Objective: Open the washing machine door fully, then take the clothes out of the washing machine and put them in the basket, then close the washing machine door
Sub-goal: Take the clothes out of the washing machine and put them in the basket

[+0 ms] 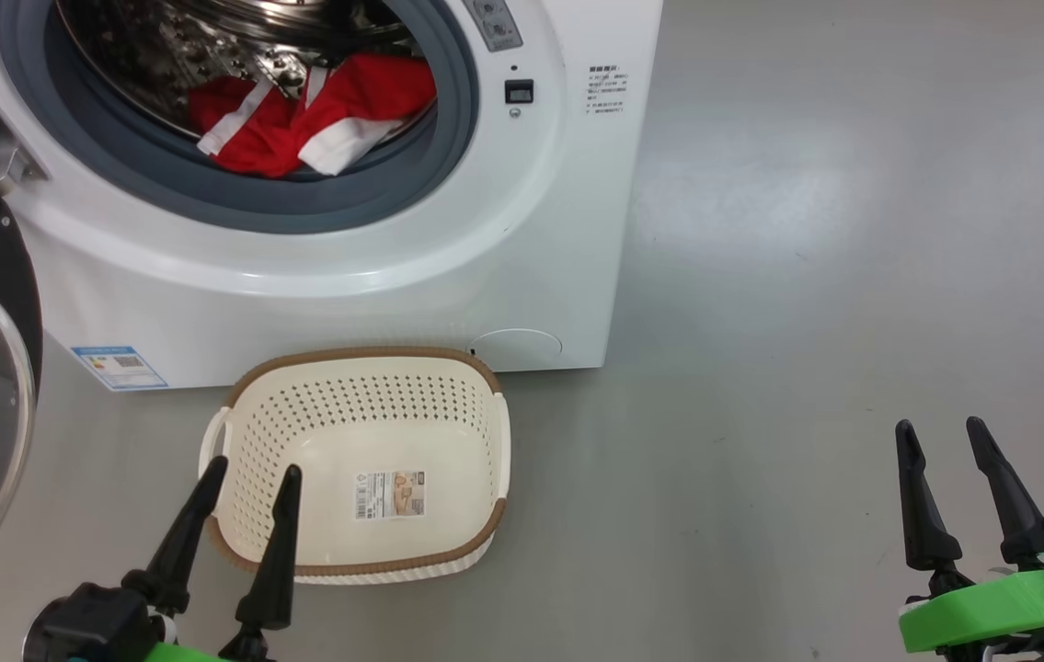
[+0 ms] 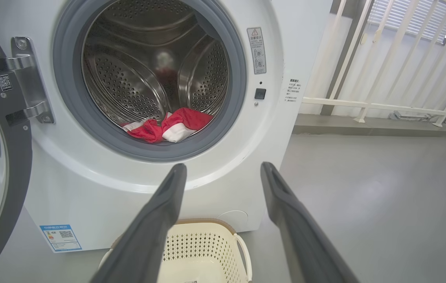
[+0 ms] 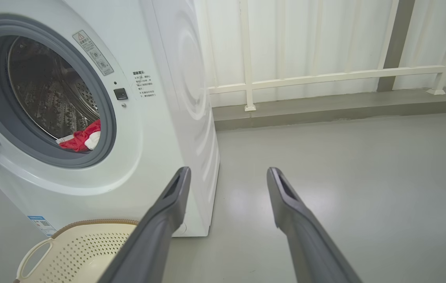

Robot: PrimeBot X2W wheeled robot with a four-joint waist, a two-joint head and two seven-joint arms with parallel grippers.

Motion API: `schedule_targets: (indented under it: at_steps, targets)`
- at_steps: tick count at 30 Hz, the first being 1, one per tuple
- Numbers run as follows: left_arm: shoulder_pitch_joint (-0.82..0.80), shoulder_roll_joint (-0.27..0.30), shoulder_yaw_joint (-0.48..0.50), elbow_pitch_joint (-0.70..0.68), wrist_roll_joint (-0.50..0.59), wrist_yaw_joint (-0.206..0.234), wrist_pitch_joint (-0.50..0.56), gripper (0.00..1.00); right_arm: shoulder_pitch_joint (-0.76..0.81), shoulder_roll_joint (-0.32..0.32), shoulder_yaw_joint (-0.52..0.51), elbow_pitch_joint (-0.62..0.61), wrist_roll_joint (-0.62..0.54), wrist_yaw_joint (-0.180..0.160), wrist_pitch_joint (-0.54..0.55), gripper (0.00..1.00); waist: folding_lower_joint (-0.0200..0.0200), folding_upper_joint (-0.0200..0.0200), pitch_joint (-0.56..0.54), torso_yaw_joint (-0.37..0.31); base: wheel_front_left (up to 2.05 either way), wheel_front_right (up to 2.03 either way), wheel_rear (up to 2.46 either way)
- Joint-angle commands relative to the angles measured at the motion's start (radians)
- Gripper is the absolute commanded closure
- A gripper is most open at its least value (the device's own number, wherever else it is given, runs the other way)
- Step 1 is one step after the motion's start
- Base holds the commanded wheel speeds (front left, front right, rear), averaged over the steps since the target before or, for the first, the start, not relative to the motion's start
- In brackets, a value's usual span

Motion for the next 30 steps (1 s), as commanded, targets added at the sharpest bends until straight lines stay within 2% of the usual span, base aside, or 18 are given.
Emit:
schedule_targets:
  at_steps: [1, 19, 30]
  targets:
    - [-0.042, 0.028, 0.027, -0.025, -0.009, 0.001, -0.005, 0.0, -0.023, -0.014, 0.023, -0.029, -0.004, 0.007, -0.006, 0.0, 0.0, 0.0, 0.004, -0.001, 0.58, -0.64, 0.06]
    - [-0.058, 0.037, 0.023, -0.025, -0.018, 0.001, -0.005, 0.0, -0.028, -0.011, 0.028, -0.032, -0.004, 0.007, -0.006, 0.0, 0.0, 0.0, 0.013, 0.0, 1.14, -1.21, 0.08]
    - [-0.064, 0.033, 0.029, -0.026, -0.011, 0.001, -0.005, 0.0, -0.033, -0.008, 0.025, -0.035, -0.004, 0.007, -0.006, 0.0, 0.0, 0.0, 0.026, 0.003, 0.23, -0.23, 0.0]
